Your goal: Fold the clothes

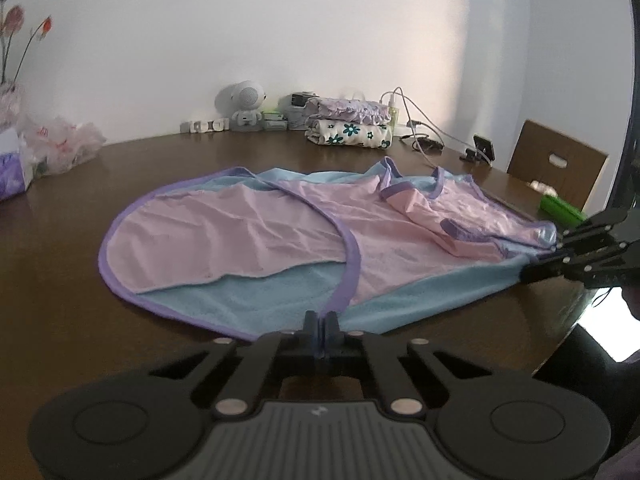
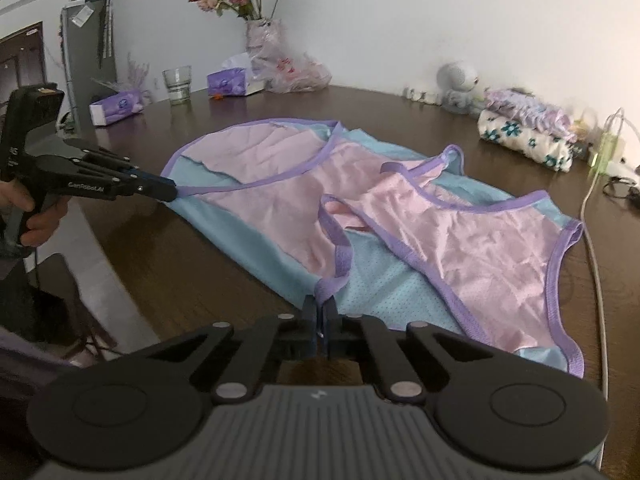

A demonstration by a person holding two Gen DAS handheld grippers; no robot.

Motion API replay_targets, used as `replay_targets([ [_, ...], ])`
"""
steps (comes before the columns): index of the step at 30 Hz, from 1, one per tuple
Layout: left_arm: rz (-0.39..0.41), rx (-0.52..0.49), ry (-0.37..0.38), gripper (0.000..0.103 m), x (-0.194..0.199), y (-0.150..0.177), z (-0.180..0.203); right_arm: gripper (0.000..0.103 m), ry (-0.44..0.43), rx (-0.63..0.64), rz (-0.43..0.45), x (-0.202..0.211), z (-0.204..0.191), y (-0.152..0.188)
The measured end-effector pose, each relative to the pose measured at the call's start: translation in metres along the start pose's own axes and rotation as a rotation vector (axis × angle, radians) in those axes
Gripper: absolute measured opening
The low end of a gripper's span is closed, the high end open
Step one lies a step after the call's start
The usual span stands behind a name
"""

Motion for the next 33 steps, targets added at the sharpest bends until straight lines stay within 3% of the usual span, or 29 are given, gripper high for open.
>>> replay_targets([
  [5,0.036,0.041,0.000,0.000,0.004,-0.005,-0.005,0.002,-0.035,-0.053,0.027,0.005,0.012,-0.007],
  [12,0.093,-0.022,-0.045,0.000,-0.008,-0.053,-0.010,0.002,-0.017,-0.165,0.100,0.005,0.039,-0.038],
  [16,0.068,-0.063,-0.108,0.000,-0.037,-0.089,-0.006,0.002,0.026,-0.213,0.101,-0.010,0.055,-0.061],
  [19,0.002,-0.077,-0.142,0.001,-0.068,-0.108,-0.008,0.002,0.075,-0.255,0.037,-0.036,0.070,-0.077],
  [22,-0.098,-0.050,-0.201,0.008,-0.094,-0.117,-0.013,0.006,0.163,-0.260,0.005,-0.055,0.074,-0.084],
  [24,-0.076,-0.035,-0.206,0.009,-0.084,-0.113,-0.020,0.017,0.209,-0.259,0.030,-0.051,0.074,-0.082],
  [25,-0.059,-0.028,-0.206,0.014,-0.077,-0.111,-0.023,0.029,0.223,-0.256,0.051,-0.045,0.073,-0.080],
  [27,-0.032,-0.005,-0.201,0.031,-0.056,-0.103,-0.034,0.032,0.235,-0.256,0.097,-0.028,0.073,-0.074],
  [28,-0.028,0.004,-0.203,0.041,-0.045,-0.098,-0.040,0.032,0.215,-0.254,0.114,-0.020,0.072,-0.070],
  [29,-0.027,0.000,-0.198,0.044,-0.038,-0.092,-0.044,0.033,0.178,-0.245,0.119,-0.016,0.069,-0.067],
  [33,-0.063,0.021,-0.145,0.044,-0.036,-0.067,-0.060,0.032,0.089,-0.207,0.092,-0.019,0.058,-0.058],
])
Point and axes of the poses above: each gripper's, at about its wrist camera, not at the fingertips, and x roughly against the way its jaws point, z to its right, y to its underside, the point moved 1 cm from there along -x, roughly the way its jaws point, and after that the axes turned 10 degrees about -z, right-handed, at the moved point
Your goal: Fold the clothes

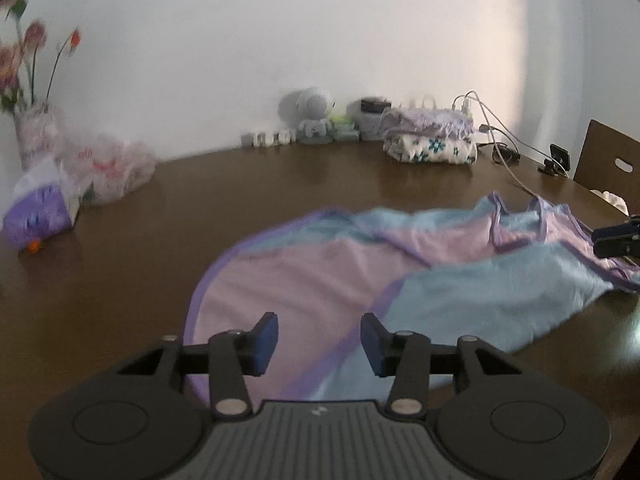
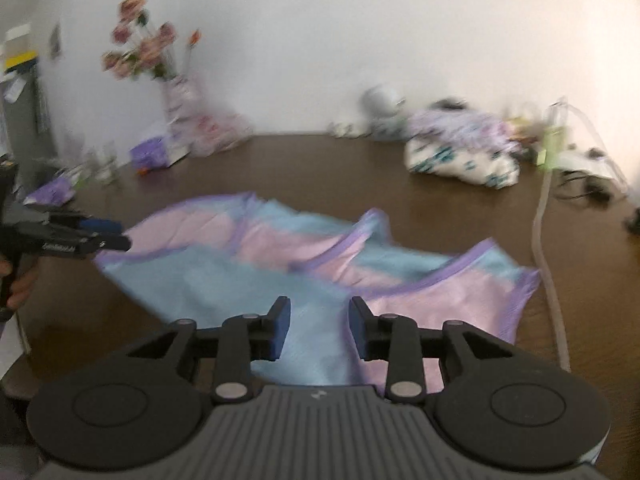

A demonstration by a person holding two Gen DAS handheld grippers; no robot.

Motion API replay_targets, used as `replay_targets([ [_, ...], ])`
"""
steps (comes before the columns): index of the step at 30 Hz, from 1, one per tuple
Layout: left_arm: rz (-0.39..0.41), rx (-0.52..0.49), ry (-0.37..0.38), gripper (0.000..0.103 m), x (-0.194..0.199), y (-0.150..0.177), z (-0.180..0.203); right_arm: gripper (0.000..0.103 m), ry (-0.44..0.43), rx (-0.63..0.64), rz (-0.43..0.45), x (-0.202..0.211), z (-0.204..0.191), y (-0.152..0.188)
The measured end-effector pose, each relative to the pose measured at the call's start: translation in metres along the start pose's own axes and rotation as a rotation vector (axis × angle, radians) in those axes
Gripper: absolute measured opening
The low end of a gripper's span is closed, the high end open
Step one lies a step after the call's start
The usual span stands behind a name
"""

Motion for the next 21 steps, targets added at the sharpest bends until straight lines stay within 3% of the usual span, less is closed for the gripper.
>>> replay_targets([
  [3,-0.020,-0.010,0.027,0.044,-0.004,0.009,0.001,0.032,0.013,-0.015,-0.046,-0.017,0.000,0.006],
  [6,-0.011,0.005,0.027,0.044,-0.005,0.011,-0.001,0.020,0.028,-0.015,-0.086,-0.024,-0.001,0.013],
  [9,-0.022,0.013,-0.014,0.043,-0.005,0.011,-0.005,0.019,0.061,0.009,-0.103,-0.020,-0.003,0.016],
  [11,-0.023,0.063,-0.032,0.035,-0.003,0.011,-0.014,0.018,0.067,0.001,-0.111,-0.019,-0.001,0.016],
  [13,0.010,0.110,0.018,0.034,0.005,0.014,-0.025,0.018,0.071,-0.010,-0.113,-0.017,-0.001,0.016],
  [16,0.035,0.115,0.138,0.041,0.015,0.019,-0.031,0.020,0.057,-0.036,-0.115,-0.013,0.000,0.015],
  [21,0.007,0.020,0.187,0.042,0.013,0.022,-0.023,0.020,0.010,-0.051,-0.044,0.001,-0.004,0.006],
])
Point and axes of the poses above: each gripper's, at about its wrist camera, not at the fingertips, and x roughly against the way its jaws point, z to its right, y to its underside, the point moved 1 cm from there along -x, roughly the way its jaws point, and after that the axes turned 10 degrees about -z, right-handed, at the moved point
